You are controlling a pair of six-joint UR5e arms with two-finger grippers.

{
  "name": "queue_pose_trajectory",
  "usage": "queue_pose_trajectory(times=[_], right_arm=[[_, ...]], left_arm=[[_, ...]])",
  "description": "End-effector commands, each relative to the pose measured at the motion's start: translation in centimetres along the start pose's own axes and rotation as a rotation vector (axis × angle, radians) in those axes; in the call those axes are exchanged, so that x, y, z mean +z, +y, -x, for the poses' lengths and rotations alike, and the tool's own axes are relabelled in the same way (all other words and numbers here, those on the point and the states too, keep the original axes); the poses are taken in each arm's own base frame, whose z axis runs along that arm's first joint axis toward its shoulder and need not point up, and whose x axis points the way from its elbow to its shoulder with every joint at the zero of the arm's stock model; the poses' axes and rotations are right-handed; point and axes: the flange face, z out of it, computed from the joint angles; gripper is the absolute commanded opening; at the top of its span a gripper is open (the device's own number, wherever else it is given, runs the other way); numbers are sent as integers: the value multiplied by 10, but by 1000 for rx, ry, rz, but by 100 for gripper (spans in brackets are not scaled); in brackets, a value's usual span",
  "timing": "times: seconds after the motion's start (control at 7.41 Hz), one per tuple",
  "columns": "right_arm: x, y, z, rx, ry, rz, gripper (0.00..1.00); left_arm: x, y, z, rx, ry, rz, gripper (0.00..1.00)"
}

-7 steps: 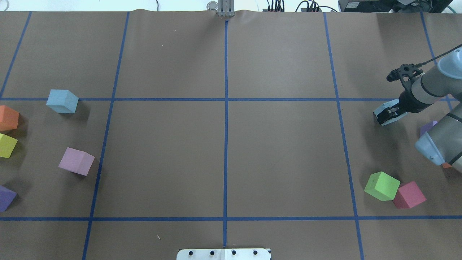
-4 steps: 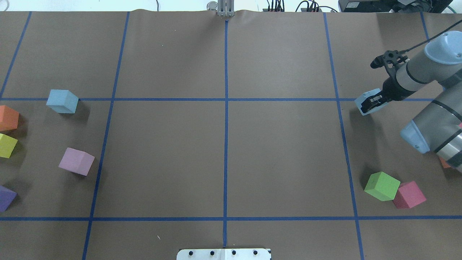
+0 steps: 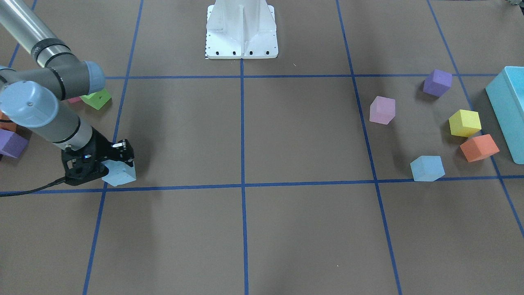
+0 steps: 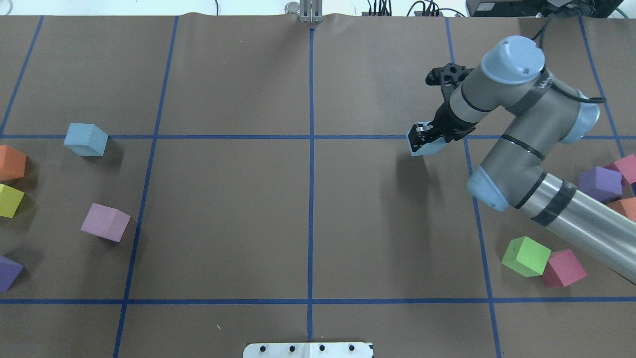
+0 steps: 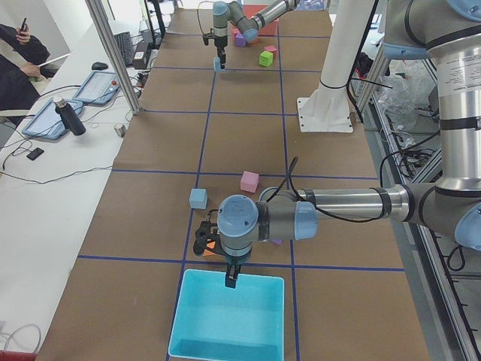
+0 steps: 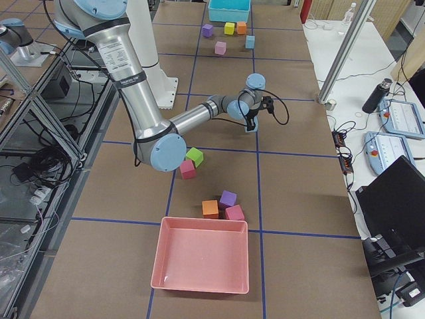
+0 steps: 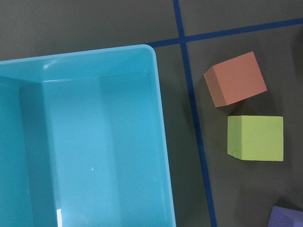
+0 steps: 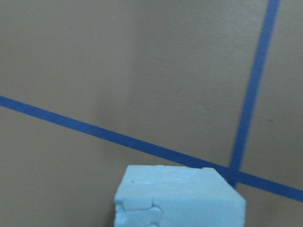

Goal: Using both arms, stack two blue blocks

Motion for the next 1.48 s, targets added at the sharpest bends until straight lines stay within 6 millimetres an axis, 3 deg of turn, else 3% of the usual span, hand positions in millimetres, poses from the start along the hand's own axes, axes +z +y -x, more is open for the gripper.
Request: queue_pose_trajectory(times=[0.0, 0.13, 0.4, 0.81, 1.21, 1.35], right_arm=[[7, 21, 161, 185, 89, -37, 0], [14, 48, 218, 241, 118, -54, 0], [41, 58, 274, 269, 152, -54, 0], [66, 85, 276, 237, 174, -13, 0], [68, 84, 270, 181, 178, -2, 3], [69, 84, 268, 180, 180, -2, 16]], left_arm=[[1, 0, 1, -3, 1, 2, 98], [3, 0, 2, -2, 1, 5, 98], [3, 0, 2, -2, 1, 5, 98], [3, 1, 3, -3, 1, 4, 98], [3, 0, 2, -1, 1, 4, 98], [2, 1, 2, -3, 1, 4, 98]])
